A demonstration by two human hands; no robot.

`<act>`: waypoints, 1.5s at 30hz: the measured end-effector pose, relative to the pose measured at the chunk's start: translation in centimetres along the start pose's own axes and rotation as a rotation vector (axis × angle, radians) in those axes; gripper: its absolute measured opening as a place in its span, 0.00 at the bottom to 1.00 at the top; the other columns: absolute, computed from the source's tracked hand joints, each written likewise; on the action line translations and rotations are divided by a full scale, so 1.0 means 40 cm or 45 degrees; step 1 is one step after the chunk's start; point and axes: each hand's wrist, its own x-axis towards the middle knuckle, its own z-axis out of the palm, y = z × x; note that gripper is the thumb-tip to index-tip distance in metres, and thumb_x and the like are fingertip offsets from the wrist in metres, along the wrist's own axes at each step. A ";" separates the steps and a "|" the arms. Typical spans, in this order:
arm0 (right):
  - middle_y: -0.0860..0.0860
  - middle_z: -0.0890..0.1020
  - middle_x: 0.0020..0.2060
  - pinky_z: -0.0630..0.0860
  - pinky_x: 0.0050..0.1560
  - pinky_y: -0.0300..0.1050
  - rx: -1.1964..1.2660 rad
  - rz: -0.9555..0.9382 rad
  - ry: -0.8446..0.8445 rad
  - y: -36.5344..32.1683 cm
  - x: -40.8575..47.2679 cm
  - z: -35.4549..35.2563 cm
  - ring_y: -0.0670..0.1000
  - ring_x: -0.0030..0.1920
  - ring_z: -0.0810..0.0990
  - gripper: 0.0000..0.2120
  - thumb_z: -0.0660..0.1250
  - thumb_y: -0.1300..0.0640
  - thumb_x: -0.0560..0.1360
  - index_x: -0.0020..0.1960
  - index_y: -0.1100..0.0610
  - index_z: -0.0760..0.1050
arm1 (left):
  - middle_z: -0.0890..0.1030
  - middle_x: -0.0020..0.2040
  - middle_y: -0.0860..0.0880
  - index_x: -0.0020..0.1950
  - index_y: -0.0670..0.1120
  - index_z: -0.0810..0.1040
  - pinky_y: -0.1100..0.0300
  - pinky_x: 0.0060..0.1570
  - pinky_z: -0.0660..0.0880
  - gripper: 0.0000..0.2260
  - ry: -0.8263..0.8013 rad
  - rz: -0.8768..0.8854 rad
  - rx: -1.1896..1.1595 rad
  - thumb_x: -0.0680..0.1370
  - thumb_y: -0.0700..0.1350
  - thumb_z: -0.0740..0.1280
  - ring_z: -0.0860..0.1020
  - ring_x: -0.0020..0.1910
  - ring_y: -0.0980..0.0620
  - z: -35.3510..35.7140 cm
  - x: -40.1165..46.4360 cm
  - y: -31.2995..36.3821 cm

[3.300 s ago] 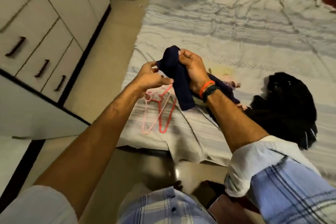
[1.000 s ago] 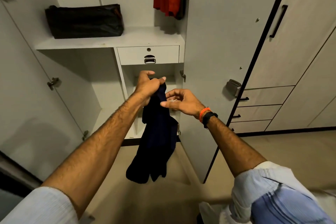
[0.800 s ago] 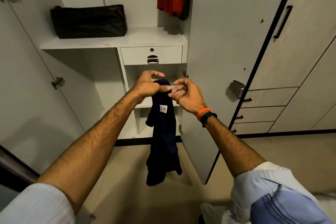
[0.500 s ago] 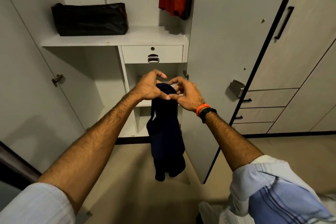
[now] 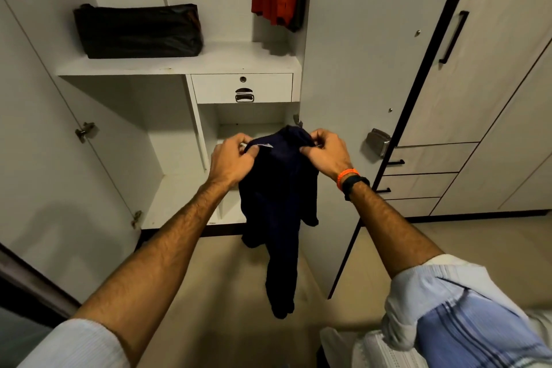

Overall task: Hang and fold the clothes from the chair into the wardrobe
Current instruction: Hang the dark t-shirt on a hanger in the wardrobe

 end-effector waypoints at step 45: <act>0.44 0.81 0.38 0.71 0.40 0.30 -0.122 1.193 0.555 0.673 -0.861 -0.283 0.43 0.37 0.79 0.04 0.71 0.61 0.74 0.47 0.54 0.80 | 0.80 0.45 0.34 0.35 0.42 0.72 0.51 0.48 0.76 0.20 -1.445 -0.281 0.038 0.83 0.52 0.59 0.79 0.47 0.36 0.778 -0.678 0.088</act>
